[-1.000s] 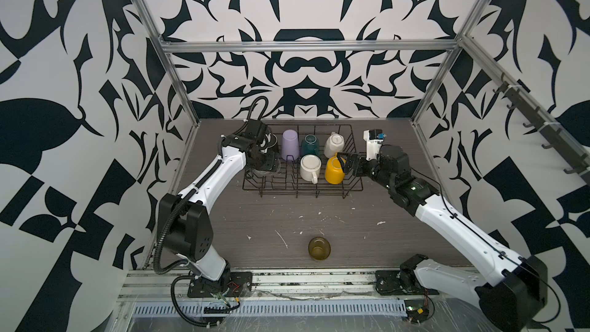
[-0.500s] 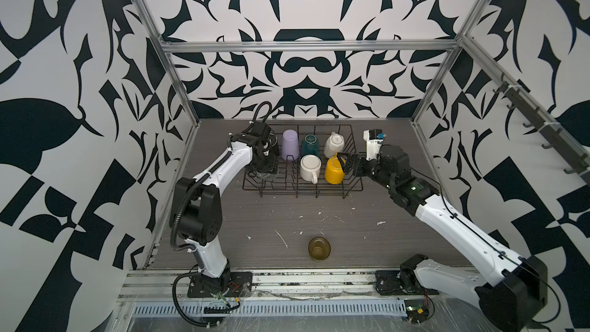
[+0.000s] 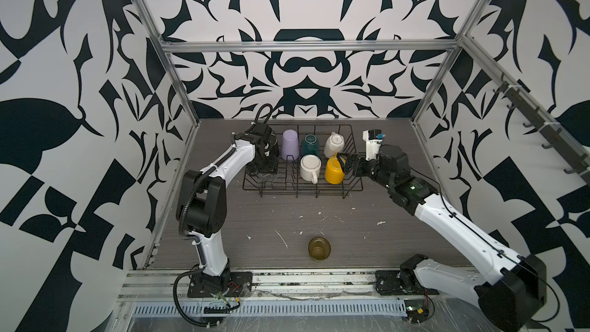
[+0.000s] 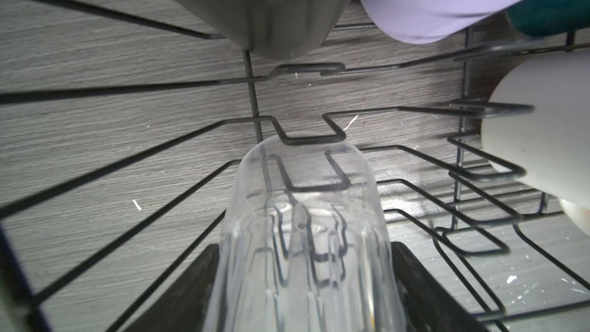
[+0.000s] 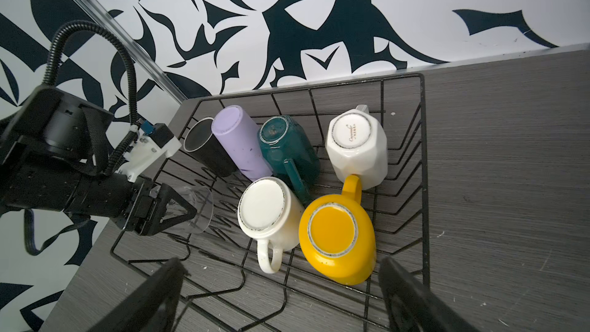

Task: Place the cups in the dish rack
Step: 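Lower the clear cup upside down beside the black mug with the left gripper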

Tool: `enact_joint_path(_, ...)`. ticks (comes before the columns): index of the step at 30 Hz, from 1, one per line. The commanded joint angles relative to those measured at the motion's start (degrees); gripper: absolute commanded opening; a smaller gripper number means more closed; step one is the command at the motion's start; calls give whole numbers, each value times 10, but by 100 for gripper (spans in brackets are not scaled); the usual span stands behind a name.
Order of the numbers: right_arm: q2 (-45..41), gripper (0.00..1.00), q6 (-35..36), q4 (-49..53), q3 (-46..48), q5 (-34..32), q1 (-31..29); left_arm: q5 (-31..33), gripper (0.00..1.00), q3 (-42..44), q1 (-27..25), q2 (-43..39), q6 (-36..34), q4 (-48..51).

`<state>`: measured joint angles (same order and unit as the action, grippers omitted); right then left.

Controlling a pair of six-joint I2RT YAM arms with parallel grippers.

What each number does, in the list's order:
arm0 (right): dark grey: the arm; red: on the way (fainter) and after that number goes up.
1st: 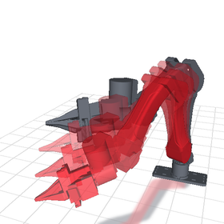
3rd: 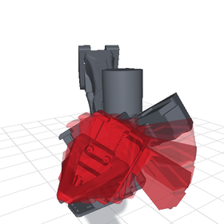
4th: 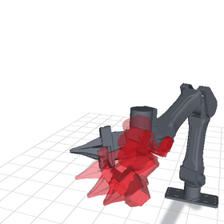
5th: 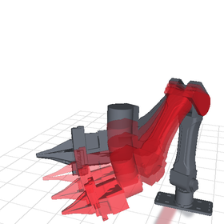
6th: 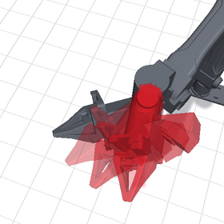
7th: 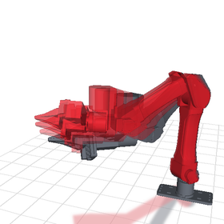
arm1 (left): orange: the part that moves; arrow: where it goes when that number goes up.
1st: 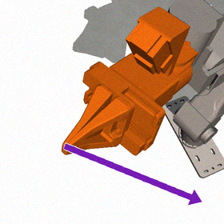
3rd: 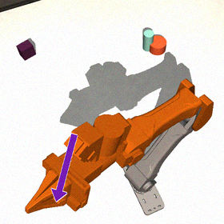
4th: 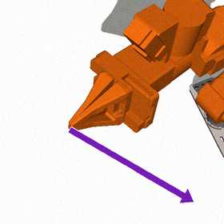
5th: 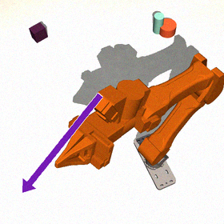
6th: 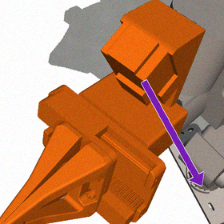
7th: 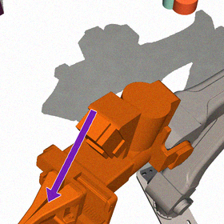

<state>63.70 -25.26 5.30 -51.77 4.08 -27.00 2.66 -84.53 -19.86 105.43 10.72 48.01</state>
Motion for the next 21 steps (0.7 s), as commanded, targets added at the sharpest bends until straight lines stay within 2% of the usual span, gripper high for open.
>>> enact_joint_path(1, -2, 97, 6, -18, -12, 7, 2, 22, 83, -8, 5, 11, 6, 9)
enact_joint_path(3, -7, 97, 4, -19, -5, 7, 2, 23, 90, -2, 4, 6, 6, 1)
enact_joint_path(9, -10, 96, 7, -9, -3, -2, 2, 29, 99, 4, 4, -14, 5, -9)
enact_joint_path(16, 11, 91, 29, 43, -34, 18, 2, 14, 99, 37, 5, -82, 10, -65)
enact_joint_path(21, 35, 87, 47, 86, -55, 38, -4, 32, 99, 57, 5, -132, 15, -98)
